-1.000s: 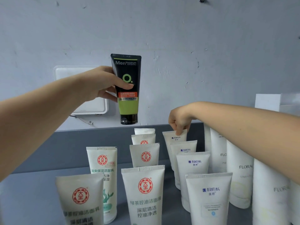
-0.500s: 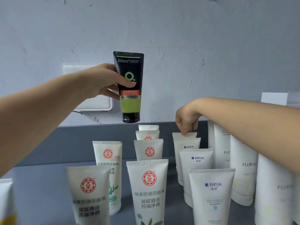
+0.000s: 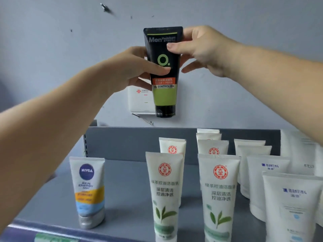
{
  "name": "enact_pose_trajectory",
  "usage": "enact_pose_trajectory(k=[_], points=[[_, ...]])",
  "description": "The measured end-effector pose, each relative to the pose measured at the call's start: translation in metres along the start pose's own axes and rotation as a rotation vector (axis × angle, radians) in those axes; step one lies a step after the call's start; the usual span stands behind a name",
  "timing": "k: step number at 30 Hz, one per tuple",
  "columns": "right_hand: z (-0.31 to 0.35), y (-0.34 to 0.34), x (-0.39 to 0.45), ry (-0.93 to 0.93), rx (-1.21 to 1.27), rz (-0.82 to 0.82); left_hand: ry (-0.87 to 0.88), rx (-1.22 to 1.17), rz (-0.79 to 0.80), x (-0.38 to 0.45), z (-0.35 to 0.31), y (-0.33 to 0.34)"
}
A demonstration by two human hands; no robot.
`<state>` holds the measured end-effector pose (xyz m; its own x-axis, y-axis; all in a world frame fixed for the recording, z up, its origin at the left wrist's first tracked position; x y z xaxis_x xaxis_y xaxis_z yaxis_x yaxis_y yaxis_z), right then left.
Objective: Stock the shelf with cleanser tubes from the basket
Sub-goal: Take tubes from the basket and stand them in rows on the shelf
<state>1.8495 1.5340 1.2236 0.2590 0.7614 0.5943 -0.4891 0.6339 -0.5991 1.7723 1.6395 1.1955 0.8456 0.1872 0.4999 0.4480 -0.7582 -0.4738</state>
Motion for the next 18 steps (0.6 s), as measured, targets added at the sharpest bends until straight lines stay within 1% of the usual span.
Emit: enact_pose_trajectory(k=[6, 12, 18], points=[[0.032, 0.052, 0.019, 0.007, 0.095, -0.065, 0.033, 0.013, 0.012, -0.043, 0.014, -0.051], [0.043, 0.111, 0.036, 0.087, 0.059, -0.025, -0.022, 0.011, 0.032, -0.066, 0.058, -0.091], [0.06, 0.16, 0.053, 0.12, 0.063, -0.034, -0.023, 0.022, 0.037, -0.088, 0.083, -0.139]])
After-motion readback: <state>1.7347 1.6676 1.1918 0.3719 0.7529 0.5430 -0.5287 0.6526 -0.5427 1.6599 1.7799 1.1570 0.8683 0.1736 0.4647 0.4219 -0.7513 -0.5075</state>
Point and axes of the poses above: each hand's wrist, its own x-axis towards the middle knuckle, its own y-axis out of the palm, z = x × y, the point moved 7 cm from there along x, towards the middle knuckle, and after that the axes turned 7 degrees about z, right-handed, at the moved point
